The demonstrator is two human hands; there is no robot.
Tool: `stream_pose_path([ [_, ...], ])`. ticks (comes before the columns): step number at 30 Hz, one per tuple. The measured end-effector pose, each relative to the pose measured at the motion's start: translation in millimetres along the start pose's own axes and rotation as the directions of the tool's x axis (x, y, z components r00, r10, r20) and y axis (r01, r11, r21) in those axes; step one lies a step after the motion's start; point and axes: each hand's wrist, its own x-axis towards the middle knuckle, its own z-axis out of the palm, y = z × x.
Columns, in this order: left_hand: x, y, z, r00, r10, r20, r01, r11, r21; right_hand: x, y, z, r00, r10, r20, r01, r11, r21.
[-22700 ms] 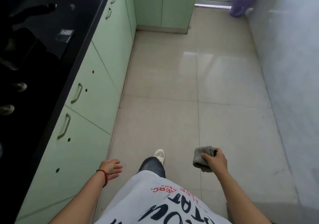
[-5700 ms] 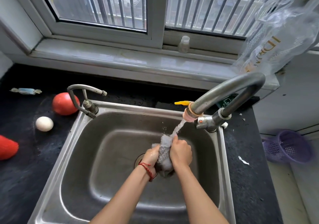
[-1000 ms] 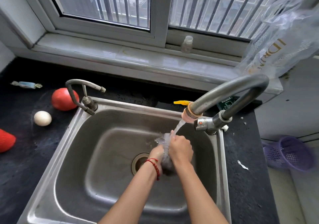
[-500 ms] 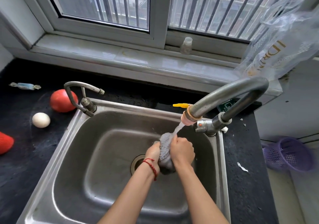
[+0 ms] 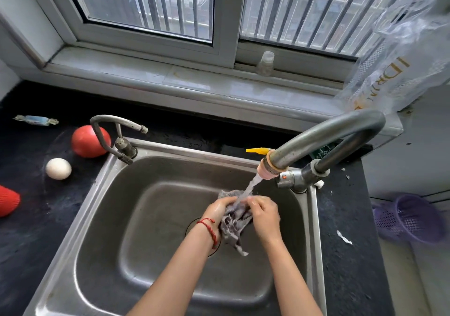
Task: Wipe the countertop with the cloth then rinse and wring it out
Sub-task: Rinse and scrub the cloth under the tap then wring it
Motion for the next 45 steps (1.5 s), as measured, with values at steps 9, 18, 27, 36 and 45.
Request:
stream_pose_path([
  [9, -6.1, -1.1, -11.7, 0.999, 0.022, 0.028, -0.023, 0.997, 0.068, 8.3, -0.3, -1.3, 0.992, 0.059, 0.113, -0.064, 0.997, 0.049],
  [18, -5.0, -20.0, -0.4, 0.979, -0.201, -0.012, 0.201, 0.98, 0.007, -0.7, -11.6, 28.8, 0.999, 0.032, 0.013, -0.032, 0.997, 0.071],
  [27, 13.4, -24.4, 4.5, 0.973, 0.0, -0.229, -0.013, 0.998, -0.055, -11.4, -26.8, 25.4, 0.997, -0.02, -0.077, -0.012, 0.918, -0.396],
  [36, 13.5, -6.8, 1.0, 0.983, 0.032, -0.181, -0.055, 0.991, -0.119, -40.6, -6.7, 25.0, 0.979, -0.159, 0.125, 0.201, 0.841, -0.502],
  [45, 6.7, -19.1, -0.3, 0.994, 0.092, -0.058, -0.103, 0.968, -0.229, 6.7, -8.7, 9.8, 0.992, -0.024, -0.127, -0.018, 0.948, -0.317],
])
